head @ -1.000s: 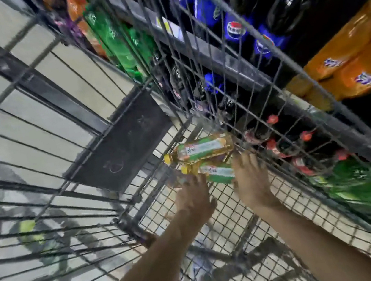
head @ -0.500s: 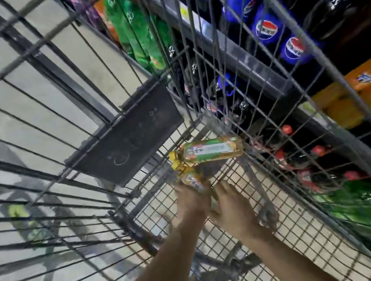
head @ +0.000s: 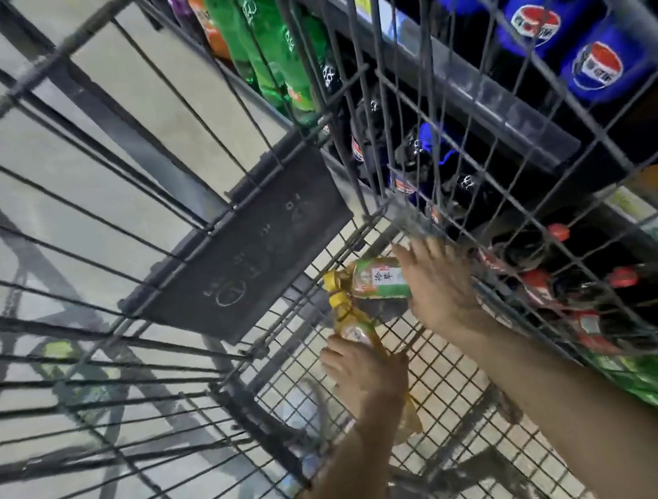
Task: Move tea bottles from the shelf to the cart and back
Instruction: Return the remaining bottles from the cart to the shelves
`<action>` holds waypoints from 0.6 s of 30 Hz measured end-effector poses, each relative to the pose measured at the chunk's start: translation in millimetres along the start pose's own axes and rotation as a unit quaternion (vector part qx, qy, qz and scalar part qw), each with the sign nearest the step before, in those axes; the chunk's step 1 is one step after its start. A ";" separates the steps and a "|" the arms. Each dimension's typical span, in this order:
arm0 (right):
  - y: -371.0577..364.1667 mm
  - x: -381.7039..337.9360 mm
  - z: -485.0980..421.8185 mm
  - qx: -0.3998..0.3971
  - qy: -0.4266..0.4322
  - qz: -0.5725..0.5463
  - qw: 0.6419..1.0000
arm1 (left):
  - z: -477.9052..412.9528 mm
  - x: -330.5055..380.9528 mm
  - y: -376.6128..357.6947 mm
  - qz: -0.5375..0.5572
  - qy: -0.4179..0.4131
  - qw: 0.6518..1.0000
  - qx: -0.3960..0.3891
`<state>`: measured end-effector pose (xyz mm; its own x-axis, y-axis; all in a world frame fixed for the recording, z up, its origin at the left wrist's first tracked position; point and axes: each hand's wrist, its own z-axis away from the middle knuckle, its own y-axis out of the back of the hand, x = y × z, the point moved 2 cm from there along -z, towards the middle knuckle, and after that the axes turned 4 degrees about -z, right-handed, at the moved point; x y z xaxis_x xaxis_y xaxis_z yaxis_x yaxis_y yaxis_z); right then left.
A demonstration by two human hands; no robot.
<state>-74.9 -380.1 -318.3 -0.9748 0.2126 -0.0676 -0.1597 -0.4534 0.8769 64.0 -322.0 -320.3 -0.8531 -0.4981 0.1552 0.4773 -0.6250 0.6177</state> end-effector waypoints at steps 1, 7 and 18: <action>-1.4 -1.0 1.2 -0.008 -0.005 0.011 1.000 | -0.3 -2.0 -1.3 -0.003 0.005 1.000 0.004; -9.1 -1.3 16.2 -0.021 -0.018 -0.033 0.999 | -2.5 -5.8 -3.6 0.017 0.023 1.000 -0.002; -35.2 4.1 106.4 -0.055 -0.236 -0.319 0.916 | 14.3 -19.7 12.8 0.059 -0.052 0.996 0.033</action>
<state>-56.8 -271.2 -298.8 -0.5057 0.8039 -0.3131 -0.7129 -0.1850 0.6764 83.9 -311.6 -304.5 -0.8108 -0.4984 0.3070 0.5636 -0.5230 0.6394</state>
